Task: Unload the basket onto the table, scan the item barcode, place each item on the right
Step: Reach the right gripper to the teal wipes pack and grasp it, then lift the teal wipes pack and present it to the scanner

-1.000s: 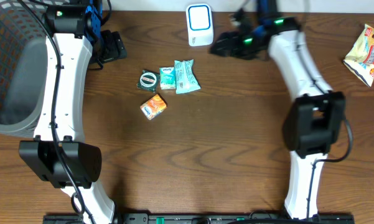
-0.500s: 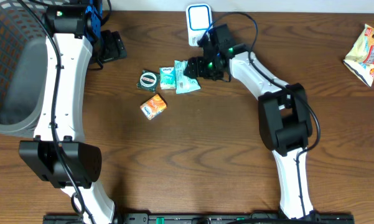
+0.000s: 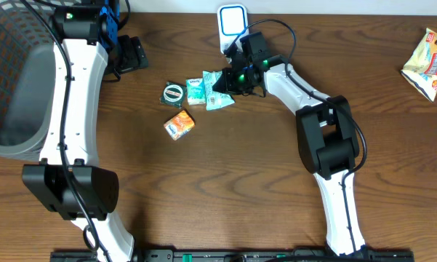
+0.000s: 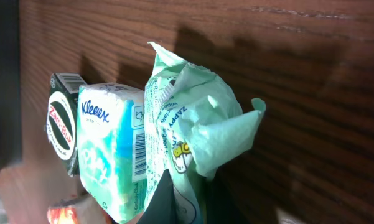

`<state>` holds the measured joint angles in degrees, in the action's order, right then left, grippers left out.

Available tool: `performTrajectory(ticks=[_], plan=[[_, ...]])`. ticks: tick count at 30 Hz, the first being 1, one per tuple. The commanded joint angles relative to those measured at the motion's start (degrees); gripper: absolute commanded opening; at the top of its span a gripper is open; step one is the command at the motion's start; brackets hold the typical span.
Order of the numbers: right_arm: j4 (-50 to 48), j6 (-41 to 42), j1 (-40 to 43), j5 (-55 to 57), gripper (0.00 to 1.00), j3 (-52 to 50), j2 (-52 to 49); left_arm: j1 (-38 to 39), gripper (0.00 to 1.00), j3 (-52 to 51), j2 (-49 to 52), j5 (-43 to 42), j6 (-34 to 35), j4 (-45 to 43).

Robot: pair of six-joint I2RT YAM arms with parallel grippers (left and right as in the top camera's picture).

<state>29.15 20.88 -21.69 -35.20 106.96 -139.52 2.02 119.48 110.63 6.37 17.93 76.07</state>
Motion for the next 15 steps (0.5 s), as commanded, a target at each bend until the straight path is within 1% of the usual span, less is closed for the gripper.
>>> performTrajectory(ticks=[1, 5, 9, 15], plan=[[1.1, 0.5, 1.3, -6.3, 0.01, -0.9, -1.2, -0.1, 0.98, -0.3, 0.6, 0.7, -0.5, 0.2], [1.0, -0.2, 4.7, -15.2, 0.01, -0.9, 2.9, -0.1, 0.98, -0.3, 0.6, 0.7, -0.5, 0.2], [0.9, -5.3, 7.7, -25.6, 0.01, -0.9, 7.9, -0.1, 0.98, -0.3, 0.6, 0.7, -0.5, 0.2], [0.8, -5.3, 10.3, -27.8, 0.01, -0.9, 15.0, -0.1, 0.97, -0.3, 0.6, 0.7, -0.5, 0.2]])
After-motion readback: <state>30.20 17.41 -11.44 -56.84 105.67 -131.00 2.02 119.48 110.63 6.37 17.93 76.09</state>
